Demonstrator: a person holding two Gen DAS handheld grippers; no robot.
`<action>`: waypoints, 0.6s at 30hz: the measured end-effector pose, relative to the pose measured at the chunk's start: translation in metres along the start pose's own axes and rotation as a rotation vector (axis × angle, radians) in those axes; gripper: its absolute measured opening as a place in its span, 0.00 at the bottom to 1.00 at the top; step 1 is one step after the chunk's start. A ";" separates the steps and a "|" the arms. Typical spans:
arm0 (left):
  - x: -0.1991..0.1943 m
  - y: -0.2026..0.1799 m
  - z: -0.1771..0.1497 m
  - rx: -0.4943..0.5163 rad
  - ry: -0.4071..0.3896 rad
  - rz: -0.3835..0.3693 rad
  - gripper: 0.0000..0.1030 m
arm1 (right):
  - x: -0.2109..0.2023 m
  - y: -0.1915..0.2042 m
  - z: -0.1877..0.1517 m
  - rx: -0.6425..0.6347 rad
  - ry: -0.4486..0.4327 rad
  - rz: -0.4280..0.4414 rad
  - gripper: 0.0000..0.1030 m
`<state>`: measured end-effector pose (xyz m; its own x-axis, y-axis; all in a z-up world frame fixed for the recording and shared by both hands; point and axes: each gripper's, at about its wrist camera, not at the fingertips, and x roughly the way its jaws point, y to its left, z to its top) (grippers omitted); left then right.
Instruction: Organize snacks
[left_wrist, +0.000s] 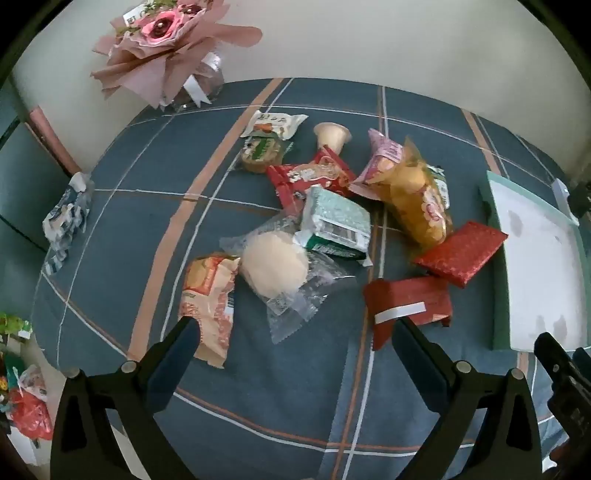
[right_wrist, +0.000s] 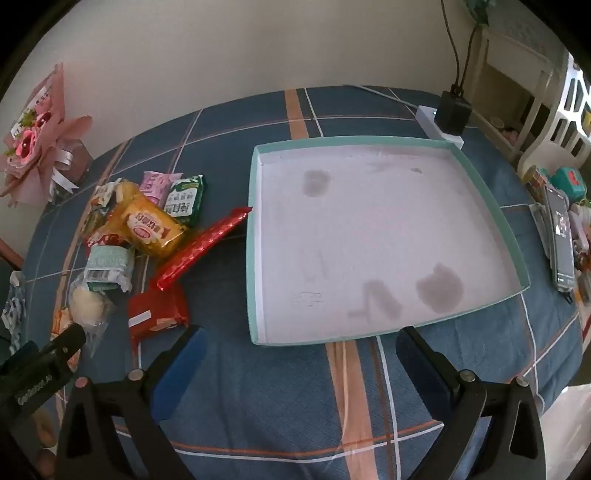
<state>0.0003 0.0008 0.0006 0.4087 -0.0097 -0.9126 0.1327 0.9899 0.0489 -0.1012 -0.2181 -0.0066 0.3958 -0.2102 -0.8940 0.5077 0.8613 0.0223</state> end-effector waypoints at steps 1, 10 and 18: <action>0.000 0.001 0.000 0.000 -0.005 -0.002 1.00 | 0.000 0.000 0.000 0.000 0.000 0.005 1.00; 0.002 -0.002 -0.005 0.028 -0.019 0.021 1.00 | 0.001 0.005 0.002 -0.015 -0.005 0.001 1.00; 0.001 -0.010 -0.003 0.055 -0.010 0.013 1.00 | 0.001 -0.001 0.001 0.013 0.000 0.001 1.00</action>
<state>-0.0031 -0.0083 -0.0022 0.4200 0.0015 -0.9075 0.1767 0.9807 0.0834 -0.1008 -0.2195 -0.0075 0.3965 -0.2094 -0.8938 0.5172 0.8554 0.0291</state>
